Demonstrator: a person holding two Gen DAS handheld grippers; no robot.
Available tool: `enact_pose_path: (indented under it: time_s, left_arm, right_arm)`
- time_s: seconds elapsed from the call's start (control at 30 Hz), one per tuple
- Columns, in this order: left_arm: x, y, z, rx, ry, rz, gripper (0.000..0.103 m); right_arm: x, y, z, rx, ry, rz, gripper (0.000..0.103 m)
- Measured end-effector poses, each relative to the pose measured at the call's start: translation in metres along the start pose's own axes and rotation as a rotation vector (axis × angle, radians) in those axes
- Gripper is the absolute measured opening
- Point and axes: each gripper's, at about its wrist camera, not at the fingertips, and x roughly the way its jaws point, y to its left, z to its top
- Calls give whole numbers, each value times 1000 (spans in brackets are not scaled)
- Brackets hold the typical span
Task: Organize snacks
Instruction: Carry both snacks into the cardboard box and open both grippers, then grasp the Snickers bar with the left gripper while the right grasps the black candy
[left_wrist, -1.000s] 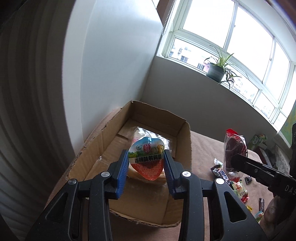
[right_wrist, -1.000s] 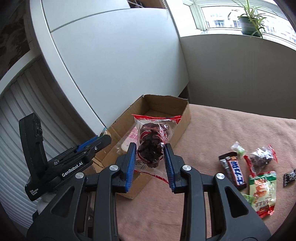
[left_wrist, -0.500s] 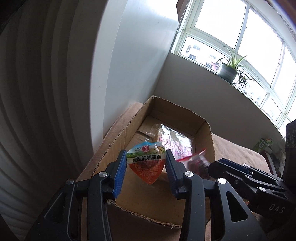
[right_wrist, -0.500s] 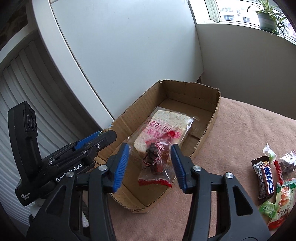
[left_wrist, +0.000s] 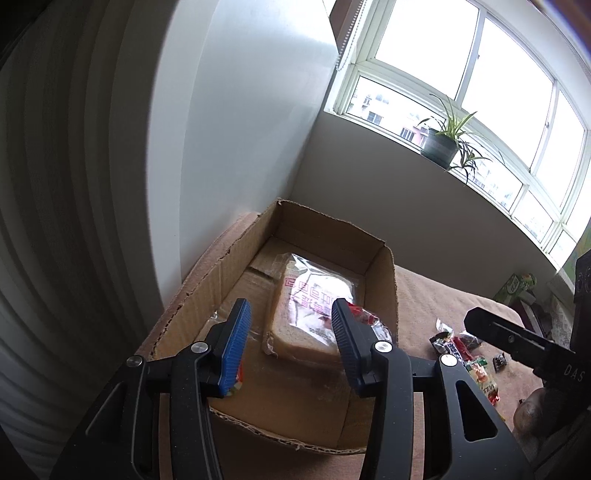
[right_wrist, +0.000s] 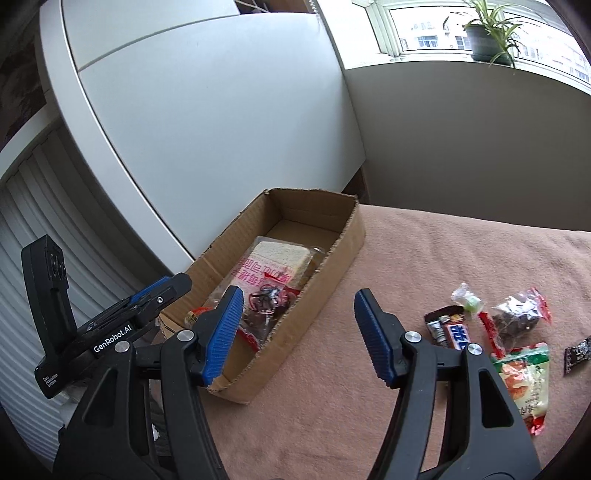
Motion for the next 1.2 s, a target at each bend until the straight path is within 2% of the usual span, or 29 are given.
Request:
enact_pose_path:
  time_s: [0.27,0.47,0.57,0.67,0.8,0.9,1.03,1.2]
  left_arm:
    - [1,-43,-4,59,1,-59,44]
    - [7,-87,-8,102,21,-122,44]
    - [17,-110,-16,128,58,-152,44]
    - [32,-131,-26,145,113,-175,44]
    - [50,-155,-38,173,174,-188,44]
    - [65,-167,-45,169,220,-201,44]
    - [85,-174,-55,149,295,-219,44]
    - [95,-176,-61,123,324,-212,44]
  right_arm:
    - [-49,-69,-5,72,-51,-115,65]
    - [-77,-120,-12,141,-70,-170,65]
    - [-88,-142,-16,168,-72,-193,65]
    - [-92,-166,-23,198,-58,-255,65]
    - [-94,-209,-38,286,-3,-257,65]
    - [-94,-234,-49,324,25,-292,65]
    - [-91,-258,-59,392,51,-247,65]
    - [-79,-273,-62,490,108,-148,65]
